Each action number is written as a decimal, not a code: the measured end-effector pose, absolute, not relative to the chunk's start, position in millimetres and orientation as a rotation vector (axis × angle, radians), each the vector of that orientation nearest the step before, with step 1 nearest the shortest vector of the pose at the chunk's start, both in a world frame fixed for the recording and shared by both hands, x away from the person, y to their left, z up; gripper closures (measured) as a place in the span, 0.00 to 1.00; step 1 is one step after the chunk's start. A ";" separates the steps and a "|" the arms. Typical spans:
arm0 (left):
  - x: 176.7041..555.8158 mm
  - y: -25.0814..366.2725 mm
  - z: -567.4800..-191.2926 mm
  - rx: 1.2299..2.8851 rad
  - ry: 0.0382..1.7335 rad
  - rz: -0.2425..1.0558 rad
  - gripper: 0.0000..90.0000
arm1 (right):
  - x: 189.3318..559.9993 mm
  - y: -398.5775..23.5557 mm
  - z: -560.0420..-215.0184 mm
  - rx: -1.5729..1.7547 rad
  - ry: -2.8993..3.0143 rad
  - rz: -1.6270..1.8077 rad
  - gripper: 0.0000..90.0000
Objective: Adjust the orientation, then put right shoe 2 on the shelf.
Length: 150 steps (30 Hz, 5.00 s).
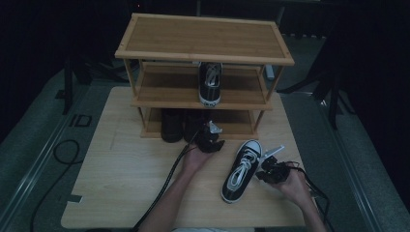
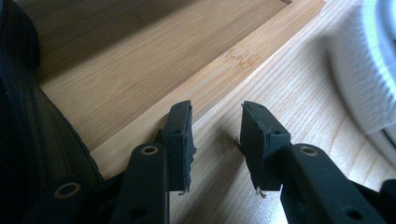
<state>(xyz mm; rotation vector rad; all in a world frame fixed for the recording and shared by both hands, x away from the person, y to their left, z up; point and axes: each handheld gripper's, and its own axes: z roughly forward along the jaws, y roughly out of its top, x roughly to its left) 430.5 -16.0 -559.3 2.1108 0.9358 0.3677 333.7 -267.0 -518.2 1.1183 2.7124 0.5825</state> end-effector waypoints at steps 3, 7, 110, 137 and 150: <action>430.7 -16.1 -559.3 2.111 0.937 0.366 0.72 | 343.7 -270.0 -519.6 1.161 2.673 0.608 1.00; 430.6 -16.2 -559.3 2.111 0.938 0.366 0.72 | 353.8 -269.5 -520.7 1.190 2.629 0.619 1.00; 449.2 -41.0 -558.3 1.967 1.259 0.633 1.00 | 345.1 -225.6 -480.3 1.329 2.602 0.526 0.95; 449.6 -41.8 -558.5 1.969 1.263 0.640 1.00 | 345.6 -243.3 -464.7 1.232 2.656 0.592 0.99; 449.5 -41.8 -558.5 1.969 1.264 0.641 1.00 | 339.5 -257.2 -440.8 1.033 2.729 0.666 0.99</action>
